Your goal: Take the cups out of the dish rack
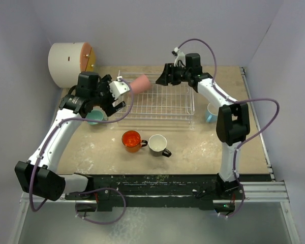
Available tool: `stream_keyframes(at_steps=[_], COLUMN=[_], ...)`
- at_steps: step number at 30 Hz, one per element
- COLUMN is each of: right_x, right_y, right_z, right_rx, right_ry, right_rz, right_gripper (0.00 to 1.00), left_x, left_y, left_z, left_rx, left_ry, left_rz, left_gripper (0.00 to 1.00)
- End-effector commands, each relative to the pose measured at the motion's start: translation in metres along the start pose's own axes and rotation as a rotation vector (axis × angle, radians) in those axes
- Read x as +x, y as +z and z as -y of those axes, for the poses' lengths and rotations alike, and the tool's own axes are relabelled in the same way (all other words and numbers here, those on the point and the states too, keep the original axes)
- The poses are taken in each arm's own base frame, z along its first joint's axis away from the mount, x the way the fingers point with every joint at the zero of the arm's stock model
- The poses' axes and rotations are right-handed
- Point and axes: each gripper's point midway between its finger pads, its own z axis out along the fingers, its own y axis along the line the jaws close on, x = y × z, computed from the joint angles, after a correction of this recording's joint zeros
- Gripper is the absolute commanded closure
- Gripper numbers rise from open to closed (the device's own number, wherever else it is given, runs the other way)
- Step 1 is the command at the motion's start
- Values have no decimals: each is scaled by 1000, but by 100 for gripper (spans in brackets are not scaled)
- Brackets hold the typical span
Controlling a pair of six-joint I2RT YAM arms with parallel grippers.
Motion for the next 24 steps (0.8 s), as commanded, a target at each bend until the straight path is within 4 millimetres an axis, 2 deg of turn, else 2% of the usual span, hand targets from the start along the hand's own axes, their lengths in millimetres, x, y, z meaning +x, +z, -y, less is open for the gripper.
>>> stream_keyframes(at_steps=[1, 5, 11, 15, 19, 24], right_x=[-18, -17, -35, -34, -27, -10], right_y=[20, 39, 64, 81, 92, 99], right_z=[-34, -24, -16, -13, -22, -47], right_rx=[-153, -159, -176, -211, -276, -370], right_ry=[3, 38, 34, 62, 63, 53], right_rz=[38, 46, 70, 68, 56, 10], right_gripper=[30, 30, 29, 30, 32, 37], left_x=[9, 19, 24, 26, 28, 28], left_y=[-2, -1, -1, -4, -5, -4], left_z=[-24, -31, -36, -38, -40, -42], left_rx=[-51, -52, -50, -51, -53, -54], left_ry=[-56, -85, -110, -120, -126, -131], left_rz=[-31, -38, -36, -37, -34, -30], left_gripper=[1, 1, 1, 1, 1, 1])
